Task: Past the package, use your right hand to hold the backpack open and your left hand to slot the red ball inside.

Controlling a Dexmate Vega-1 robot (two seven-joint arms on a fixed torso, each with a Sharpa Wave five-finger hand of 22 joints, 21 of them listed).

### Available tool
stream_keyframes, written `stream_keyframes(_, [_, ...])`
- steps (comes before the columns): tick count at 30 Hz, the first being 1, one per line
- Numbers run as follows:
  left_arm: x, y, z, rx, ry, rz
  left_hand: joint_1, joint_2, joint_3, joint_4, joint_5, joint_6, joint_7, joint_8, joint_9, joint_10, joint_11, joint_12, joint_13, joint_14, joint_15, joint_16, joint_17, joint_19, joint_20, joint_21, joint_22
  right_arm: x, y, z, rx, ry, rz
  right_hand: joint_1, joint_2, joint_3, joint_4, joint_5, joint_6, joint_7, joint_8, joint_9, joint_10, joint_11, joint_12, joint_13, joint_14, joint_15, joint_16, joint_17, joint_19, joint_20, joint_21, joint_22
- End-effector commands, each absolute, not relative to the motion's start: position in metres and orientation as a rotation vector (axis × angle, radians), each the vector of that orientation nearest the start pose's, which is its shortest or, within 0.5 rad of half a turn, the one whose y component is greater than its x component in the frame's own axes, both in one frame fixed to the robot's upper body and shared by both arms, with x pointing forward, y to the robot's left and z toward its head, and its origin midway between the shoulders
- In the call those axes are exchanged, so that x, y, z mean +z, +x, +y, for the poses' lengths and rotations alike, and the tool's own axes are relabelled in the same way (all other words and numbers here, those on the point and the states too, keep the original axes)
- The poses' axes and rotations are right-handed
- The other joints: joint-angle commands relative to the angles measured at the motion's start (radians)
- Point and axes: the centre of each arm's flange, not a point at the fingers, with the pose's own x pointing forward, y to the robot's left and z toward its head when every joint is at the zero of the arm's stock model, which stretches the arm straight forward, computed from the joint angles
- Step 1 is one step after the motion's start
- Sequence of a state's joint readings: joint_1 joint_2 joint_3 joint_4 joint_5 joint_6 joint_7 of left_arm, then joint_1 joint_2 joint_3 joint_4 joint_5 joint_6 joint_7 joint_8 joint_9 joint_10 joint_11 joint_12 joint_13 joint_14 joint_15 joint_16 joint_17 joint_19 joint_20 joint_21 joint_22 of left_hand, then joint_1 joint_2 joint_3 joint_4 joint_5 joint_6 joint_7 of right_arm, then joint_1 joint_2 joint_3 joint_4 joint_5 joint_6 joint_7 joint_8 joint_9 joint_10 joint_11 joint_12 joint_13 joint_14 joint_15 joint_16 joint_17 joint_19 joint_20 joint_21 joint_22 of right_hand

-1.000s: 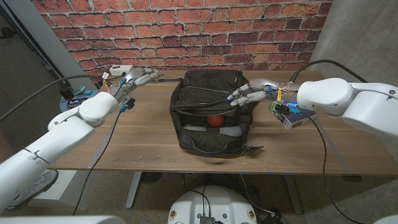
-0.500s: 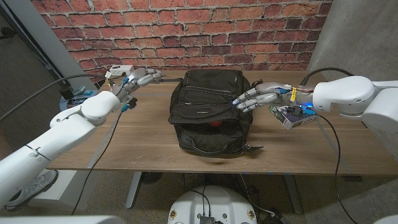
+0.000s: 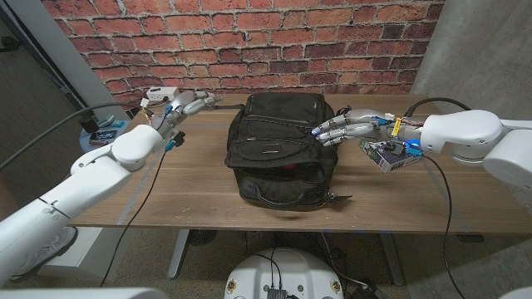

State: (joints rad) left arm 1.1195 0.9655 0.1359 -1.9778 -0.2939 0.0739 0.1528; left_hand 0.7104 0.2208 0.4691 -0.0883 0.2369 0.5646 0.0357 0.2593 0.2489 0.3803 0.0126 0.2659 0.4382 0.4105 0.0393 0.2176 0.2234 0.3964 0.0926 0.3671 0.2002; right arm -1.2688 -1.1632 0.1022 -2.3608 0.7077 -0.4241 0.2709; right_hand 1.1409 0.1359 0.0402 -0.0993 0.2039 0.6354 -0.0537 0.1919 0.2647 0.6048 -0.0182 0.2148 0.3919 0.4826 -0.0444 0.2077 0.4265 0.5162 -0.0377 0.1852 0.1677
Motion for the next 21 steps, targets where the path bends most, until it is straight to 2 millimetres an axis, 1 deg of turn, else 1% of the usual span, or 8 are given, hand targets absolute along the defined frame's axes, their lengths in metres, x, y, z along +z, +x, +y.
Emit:
stream_keyframes(1, [0.047, 0.518, 0.333, 0.019, 0.568, -0.691, -0.068, -0.057, 0.009, -0.003, 0.005, 0.007, -0.002, 0.003, 0.004, 0.005, -0.003, 0.000, 0.004, -0.005, 0.002, 0.000, 0.001, -0.001, 0.002, 0.007, 0.003, 0.056, 0.448, -0.243, 0.626, -0.651, -0.423, -0.006, 0.005, 0.002, -0.002, 0.002, 0.003, 0.004, 0.009, 0.002, 0.006, 0.000, 0.005, 0.001, 0.005, -0.060, 0.006, 0.000, 0.011, -0.001, 0.008, 0.002])
stream_keyframes(8, [0.041, 0.524, 0.340, 0.026, 0.518, -0.695, -0.072, -0.058, 0.012, -0.004, 0.006, -0.001, 0.000, -0.001, 0.005, 0.004, -0.001, -0.001, 0.004, -0.006, 0.004, 0.000, 0.002, -0.002, 0.003, 0.007, 0.003, 0.058, 0.458, -0.243, 0.611, -0.611, -0.466, -0.009, 0.006, 0.002, -0.002, 0.001, 0.004, 0.005, 0.011, 0.002, 0.008, 0.004, 0.005, 0.000, 0.005, -0.058, 0.008, -0.001, 0.024, 0.003, 0.013, 0.002])
stream_keyframes(16, [0.043, 0.534, 0.344, 0.025, 0.466, -0.703, -0.078, -0.057, 0.014, -0.003, 0.006, -0.011, 0.001, -0.007, 0.005, 0.002, 0.001, -0.003, 0.004, -0.008, 0.006, 0.000, 0.003, -0.006, 0.005, 0.006, 0.003, 0.058, 0.471, -0.246, 0.579, -0.547, -0.519, -0.017, 0.009, 0.002, 0.002, -0.003, 0.009, 0.007, 0.015, 0.001, 0.015, 0.003, 0.008, 0.000, 0.007, -0.057, 0.012, -0.001, 0.036, 0.003, 0.017, 0.003])
stream_keyframes(21, [0.046, 0.542, 0.343, 0.020, 0.439, -0.712, -0.081, -0.058, 0.015, -0.003, 0.006, -0.013, 0.002, -0.009, 0.005, 0.003, 0.000, -0.003, 0.004, -0.008, 0.005, 0.001, 0.003, -0.006, 0.005, 0.006, 0.003, 0.057, 0.481, -0.248, 0.567, -0.503, -0.544, -0.019, 0.009, 0.002, 0.002, -0.004, 0.010, 0.008, 0.016, 0.001, 0.015, 0.002, 0.009, 0.000, 0.010, -0.059, 0.015, -0.002, 0.038, 0.002, 0.017, 0.003])
